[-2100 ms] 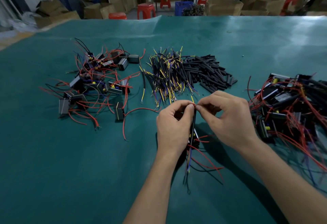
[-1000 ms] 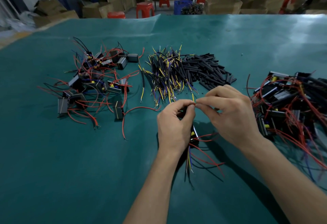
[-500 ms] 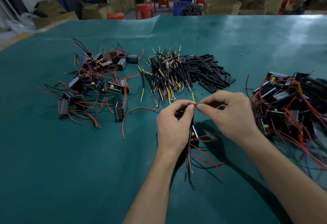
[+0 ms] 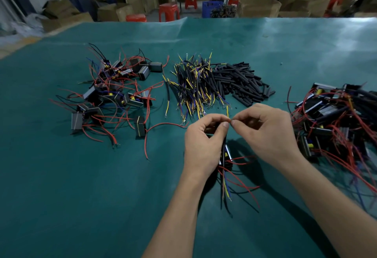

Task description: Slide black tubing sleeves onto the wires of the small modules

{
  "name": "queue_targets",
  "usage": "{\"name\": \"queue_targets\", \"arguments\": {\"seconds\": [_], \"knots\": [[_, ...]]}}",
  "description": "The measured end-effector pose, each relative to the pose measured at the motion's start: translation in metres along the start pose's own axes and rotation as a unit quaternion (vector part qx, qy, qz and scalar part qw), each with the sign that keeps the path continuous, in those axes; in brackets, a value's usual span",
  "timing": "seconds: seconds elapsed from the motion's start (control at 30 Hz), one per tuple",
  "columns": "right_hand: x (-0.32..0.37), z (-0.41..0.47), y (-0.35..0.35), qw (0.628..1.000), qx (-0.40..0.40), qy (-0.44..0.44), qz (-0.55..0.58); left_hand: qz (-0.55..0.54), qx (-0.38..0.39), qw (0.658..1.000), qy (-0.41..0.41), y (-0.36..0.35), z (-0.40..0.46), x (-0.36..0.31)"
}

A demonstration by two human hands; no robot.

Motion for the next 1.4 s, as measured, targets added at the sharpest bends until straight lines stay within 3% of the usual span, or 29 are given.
{"name": "queue_targets", "arguments": {"seconds": [0.3,0.57,0.7,1.0,1.27,1.4], "knots": [[0.005,0.001,0.001,0.998,0.019,0.054,-0.016,0.045,-0.037,0.998,-0.006,0.001,-0.001,0.002],[0.007,-0.003,-0.002,0.995,-0.016,0.090,-0.050,0.057,-0.033,0.998,-0.001,0.001,-0.003,0.000],[0.006,-0.004,-0.003,0.998,-0.025,0.061,-0.015,0.057,-0.036,0.998,-0.003,0.002,-0.004,0.000],[-0.015,0.002,-0.009,0.985,0.018,-0.124,0.118,0.087,-0.046,0.995,-0.008,0.002,-0.006,-0.004],[-0.008,0.002,-0.003,0.998,0.017,-0.036,0.043,0.088,-0.076,0.993,0.004,0.003,-0.007,-0.005],[-0.017,0.005,0.001,0.992,0.020,-0.072,0.097,0.077,-0.086,0.993,0.002,0.004,-0.008,-0.003]]}}
Point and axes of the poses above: each hand's wrist, its own z-axis towards the middle knuckle, its own y-axis out of the back of the hand, x = y × z, the point moved 5 cm from there along z, towards the middle knuckle, and after that the axes turned 5 degrees about z, right-handed, at the moved point
